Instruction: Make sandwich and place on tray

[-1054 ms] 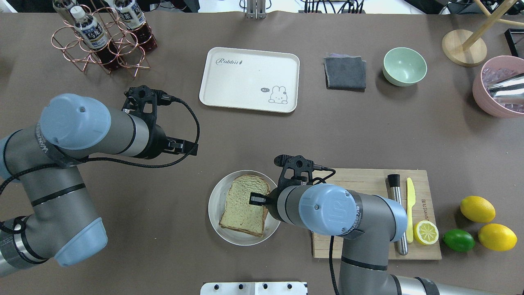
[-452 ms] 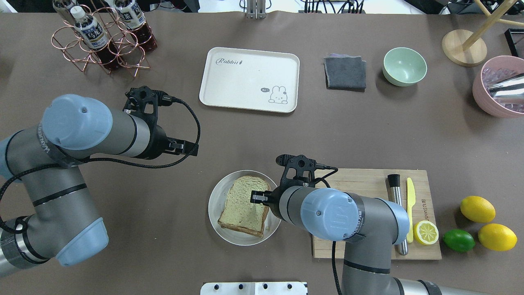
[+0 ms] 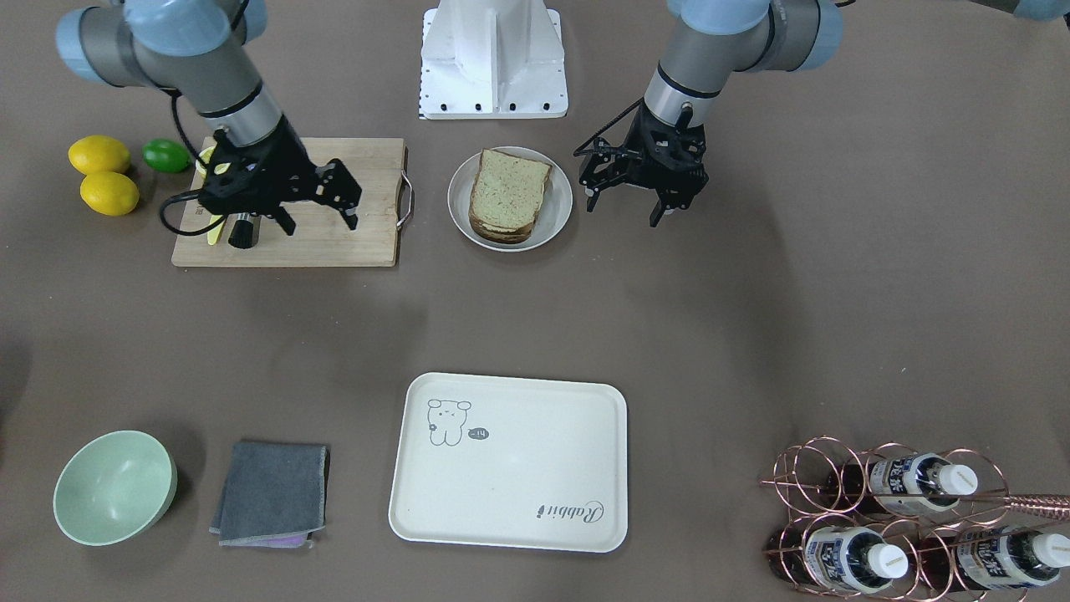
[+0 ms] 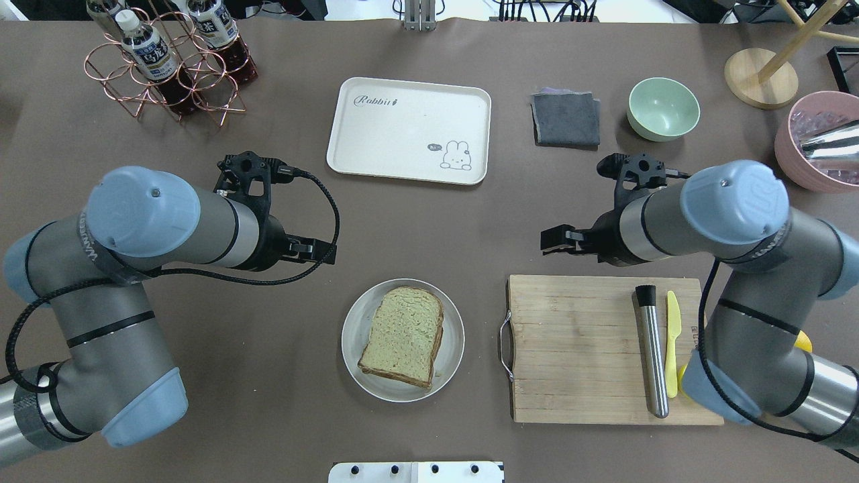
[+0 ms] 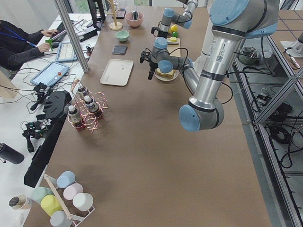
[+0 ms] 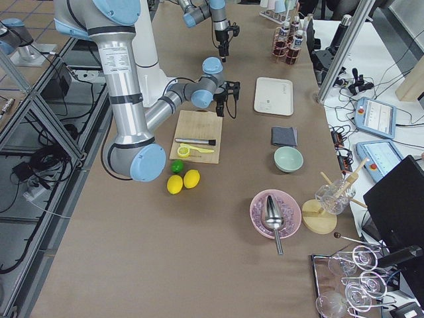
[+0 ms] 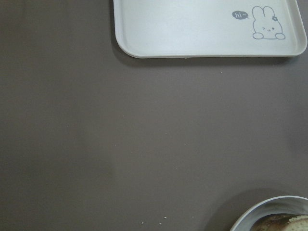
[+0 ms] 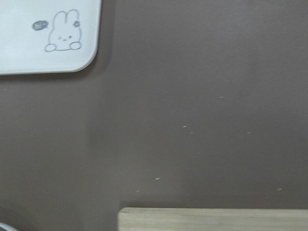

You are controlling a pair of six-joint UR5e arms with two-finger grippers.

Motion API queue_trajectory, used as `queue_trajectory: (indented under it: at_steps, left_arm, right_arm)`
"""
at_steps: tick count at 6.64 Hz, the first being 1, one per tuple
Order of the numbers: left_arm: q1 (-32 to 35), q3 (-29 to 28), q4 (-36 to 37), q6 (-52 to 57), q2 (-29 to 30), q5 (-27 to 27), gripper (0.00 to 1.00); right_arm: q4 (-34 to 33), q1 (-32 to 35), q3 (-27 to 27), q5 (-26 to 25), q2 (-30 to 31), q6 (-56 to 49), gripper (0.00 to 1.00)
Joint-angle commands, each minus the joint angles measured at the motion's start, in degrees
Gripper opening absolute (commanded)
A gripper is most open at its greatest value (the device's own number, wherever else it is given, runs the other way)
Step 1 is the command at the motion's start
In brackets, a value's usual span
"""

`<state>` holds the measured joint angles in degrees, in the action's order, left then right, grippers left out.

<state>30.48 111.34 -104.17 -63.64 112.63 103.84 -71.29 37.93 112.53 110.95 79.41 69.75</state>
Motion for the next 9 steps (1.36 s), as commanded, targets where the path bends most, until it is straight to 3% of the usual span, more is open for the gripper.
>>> queue_trajectory:
  at_steps: [1,3,4,5,7,8,9]
  left_arm:
    - [-3.39,-2.51,0.1,-2.97,2.58,-0.56,0.98]
    - [-4.02,-2.53,-0.42,-3.07,2.68,-0.39,0.98]
    - [-4.02,-2.61,-0.86,-3.33,2.77,0.04,0.98]
    - [-4.02,-3.31,-0.95,-3.16,2.77,0.31,0.98]
    - [-5.42,-6.9,-5.14,-3.25,2.68,0.4,0.98]
    - [-5.52,-9.44,-7.87,-3.25,2.16,0.4,0.98]
    - [-5.52,-9.91,-8.07,-3.25,2.07,0.4,0.98]
  right_arm:
    - [-4.72,10.01,-1.69,5.66,6.78,-20.09,1.0]
    - [-4.92,21.33,-3.19,10.58,14.77,-37.4,1.0]
    - [-5.18,29.83,-6.15,16.87,16.99,-46.98,1.0]
    - [-7.01,36.97,-10.79,20.06,17.44,-57.78,1.0]
    - [-18.73,48.67,-13.74,20.27,16.05,-77.76,1.0]
    - [-27.85,50.38,-13.83,20.27,14.13,-80.97,1.0]
    - [-30.47,50.83,-13.48,20.27,13.24,-81.35,1.0]
